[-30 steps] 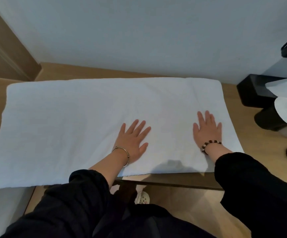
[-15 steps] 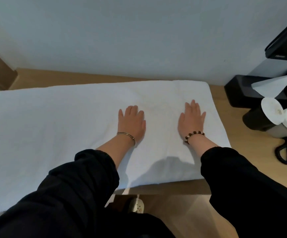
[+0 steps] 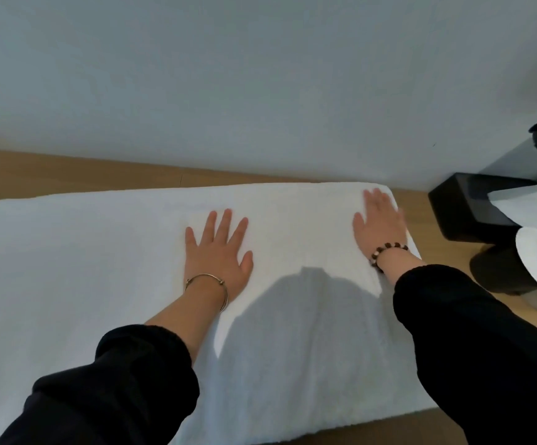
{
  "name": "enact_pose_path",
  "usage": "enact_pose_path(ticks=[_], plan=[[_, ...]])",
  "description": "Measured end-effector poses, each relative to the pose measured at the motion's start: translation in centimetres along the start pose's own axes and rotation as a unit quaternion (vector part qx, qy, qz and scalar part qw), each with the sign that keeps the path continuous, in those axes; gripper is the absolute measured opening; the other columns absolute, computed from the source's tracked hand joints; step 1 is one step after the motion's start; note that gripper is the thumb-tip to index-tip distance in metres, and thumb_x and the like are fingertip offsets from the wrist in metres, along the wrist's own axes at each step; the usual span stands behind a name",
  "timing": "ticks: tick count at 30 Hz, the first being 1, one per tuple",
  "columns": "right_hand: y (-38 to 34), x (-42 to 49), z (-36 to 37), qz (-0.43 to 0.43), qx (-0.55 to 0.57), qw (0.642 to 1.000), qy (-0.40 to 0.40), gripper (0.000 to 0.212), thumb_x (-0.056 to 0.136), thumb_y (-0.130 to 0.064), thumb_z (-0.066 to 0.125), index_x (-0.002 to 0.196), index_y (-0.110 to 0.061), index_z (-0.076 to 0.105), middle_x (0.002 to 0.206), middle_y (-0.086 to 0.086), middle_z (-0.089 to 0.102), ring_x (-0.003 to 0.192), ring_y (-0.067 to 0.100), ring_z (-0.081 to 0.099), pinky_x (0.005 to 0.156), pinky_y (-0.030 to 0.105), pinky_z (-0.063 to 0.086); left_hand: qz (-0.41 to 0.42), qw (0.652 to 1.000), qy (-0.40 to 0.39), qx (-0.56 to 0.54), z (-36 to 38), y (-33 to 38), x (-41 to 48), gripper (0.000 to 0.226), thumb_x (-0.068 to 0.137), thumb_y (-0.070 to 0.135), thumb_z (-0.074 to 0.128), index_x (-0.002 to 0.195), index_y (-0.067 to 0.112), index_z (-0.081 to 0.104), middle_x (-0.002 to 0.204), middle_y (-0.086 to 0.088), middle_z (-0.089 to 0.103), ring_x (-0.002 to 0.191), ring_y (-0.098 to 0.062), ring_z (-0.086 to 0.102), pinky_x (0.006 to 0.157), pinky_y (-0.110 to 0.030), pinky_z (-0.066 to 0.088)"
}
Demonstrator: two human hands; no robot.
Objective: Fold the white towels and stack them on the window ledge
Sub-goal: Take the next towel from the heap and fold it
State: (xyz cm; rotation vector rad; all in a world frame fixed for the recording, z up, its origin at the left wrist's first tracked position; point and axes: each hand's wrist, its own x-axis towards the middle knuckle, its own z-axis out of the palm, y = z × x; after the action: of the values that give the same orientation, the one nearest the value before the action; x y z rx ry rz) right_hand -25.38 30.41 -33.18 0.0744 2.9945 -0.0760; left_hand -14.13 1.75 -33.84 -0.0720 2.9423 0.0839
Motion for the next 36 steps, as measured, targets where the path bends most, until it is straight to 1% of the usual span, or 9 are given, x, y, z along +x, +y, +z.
enact_pose_path(ticks=[2, 4, 7, 9, 11, 22, 28, 34, 36], plan=[[0.1, 0.2, -0.6, 0.158, 0.043, 0.986, -0.015, 0.061, 0.100, -0.041, 0.020, 0.152, -0.013, 0.006, 0.160, 0.007, 0.006, 0.147, 0.024, 0.006, 0.118, 0.049, 0.007, -0.001, 1.000, 0.000, 0.002, 0.1, 0.1, 0.0, 0.062, 0.095, 0.050, 0.011, 0.149, 0.034, -0.015, 0.157, 0.003, -0.020, 0.145, -0.022, -0.018, 0.115, -0.054, 0.000], [-1.6, 0.1, -1.2, 0.196, 0.012, 0.980, -0.005, 0.061, 0.101, -0.037, 0.018, 0.152, -0.007, 0.003, 0.160, 0.011, 0.000, 0.147, 0.024, 0.000, 0.117, 0.051, 0.006, -0.003, 1.000, -0.002, 0.002, 0.1, 0.1, 0.1, 0.062, 0.095, 0.050, 0.012, 0.149, 0.033, -0.015, 0.158, 0.002, -0.019, 0.145, -0.022, -0.018, 0.115, -0.054, 0.000], [-7.0, -1.1, -1.2, 0.036, -0.005, 0.998, 0.044, 0.060, 0.101, -0.033, 0.022, 0.152, -0.009, 0.001, 0.160, 0.010, -0.005, 0.147, 0.022, -0.005, 0.117, 0.050, 0.002, -0.006, 1.000, -0.005, 0.001, 0.0, 0.2, 0.1, 0.063, 0.095, 0.050, 0.012, 0.149, 0.032, -0.015, 0.158, 0.002, -0.019, 0.145, -0.022, -0.018, 0.116, -0.054, 0.000], [-10.7, -3.4, 0.4, -0.111, -0.004, 0.994, 0.007, 0.058, 0.101, -0.037, 0.021, 0.152, -0.018, 0.001, 0.160, 0.004, -0.007, 0.147, 0.019, -0.007, 0.116, 0.047, -0.002, -0.008, 1.000, -0.004, 0.002, 0.0, 0.3, 0.0, 0.064, 0.095, 0.050, 0.012, 0.149, 0.030, -0.015, 0.158, 0.002, -0.019, 0.145, -0.021, -0.018, 0.116, -0.054, -0.001], [-11.8, -5.0, 1.6, -0.159, 0.000, 0.987, -0.030, 0.057, 0.100, -0.041, 0.018, 0.152, -0.027, -0.001, 0.160, -0.002, -0.010, 0.146, 0.015, -0.010, 0.117, 0.045, -0.006, -0.010, 1.000, -0.005, 0.005, -0.1, 0.3, 0.0, 0.064, 0.095, 0.049, 0.012, 0.150, 0.027, -0.014, 0.158, 0.002, -0.019, 0.145, -0.021, -0.018, 0.116, -0.053, -0.001], [-11.3, -4.8, 2.0, -0.131, -0.011, 0.991, -0.022, 0.059, 0.099, -0.042, 0.017, 0.152, -0.027, -0.002, 0.160, -0.003, -0.010, 0.147, 0.016, -0.008, 0.117, 0.047, -0.002, 0.068, 0.997, -0.022, 0.022, -0.8, -3.0, -0.6, 0.063, 0.097, 0.051, 0.015, 0.150, 0.029, -0.011, 0.158, 0.005, -0.018, 0.145, -0.017, -0.018, 0.117, -0.044, -0.005], [-16.3, -7.5, 0.8, 0.016, -0.016, 0.998, -0.063, 0.058, 0.101, -0.034, 0.014, 0.152, -0.017, -0.008, 0.158, 0.008, -0.016, 0.146, 0.025, -0.012, 0.116, 0.052, -0.005, -0.096, 0.995, -0.029, 0.025, -0.2, -12.7, -7.2, 0.057, 0.099, 0.048, 0.011, 0.149, 0.034, -0.012, 0.158, 0.006, -0.018, 0.145, -0.020, -0.017, 0.115, -0.050, -0.004], [-31.2, -19.8, 3.1, -0.275, -0.020, 0.958, -0.074, 0.058, 0.101, -0.041, 0.010, 0.151, -0.020, -0.012, 0.157, 0.007, -0.020, 0.145, 0.024, -0.017, 0.116, 0.049, -0.009, -0.150, 0.988, -0.025, 0.012, 0.3, -18.7, -14.0, 0.056, 0.099, 0.048, 0.009, 0.149, 0.035, -0.014, 0.158, 0.007, -0.019, 0.145, -0.020, -0.017, 0.116, -0.051, -0.003], [-33.3, -22.8, 4.2, -0.297, -0.020, 0.951, -0.080, 0.058, 0.101, -0.041, 0.009, 0.150, -0.020, -0.013, 0.157, 0.008, -0.021, 0.145, 0.025, -0.018, 0.116, 0.048, -0.009, -0.194, 0.981, -0.030, 0.003, 0.9, -20.9, -16.0, 0.056, 0.099, 0.049, 0.008, 0.148, 0.034, -0.015, 0.157, 0.007, -0.019, 0.145, -0.020, -0.017, 0.116, -0.050, -0.002]])
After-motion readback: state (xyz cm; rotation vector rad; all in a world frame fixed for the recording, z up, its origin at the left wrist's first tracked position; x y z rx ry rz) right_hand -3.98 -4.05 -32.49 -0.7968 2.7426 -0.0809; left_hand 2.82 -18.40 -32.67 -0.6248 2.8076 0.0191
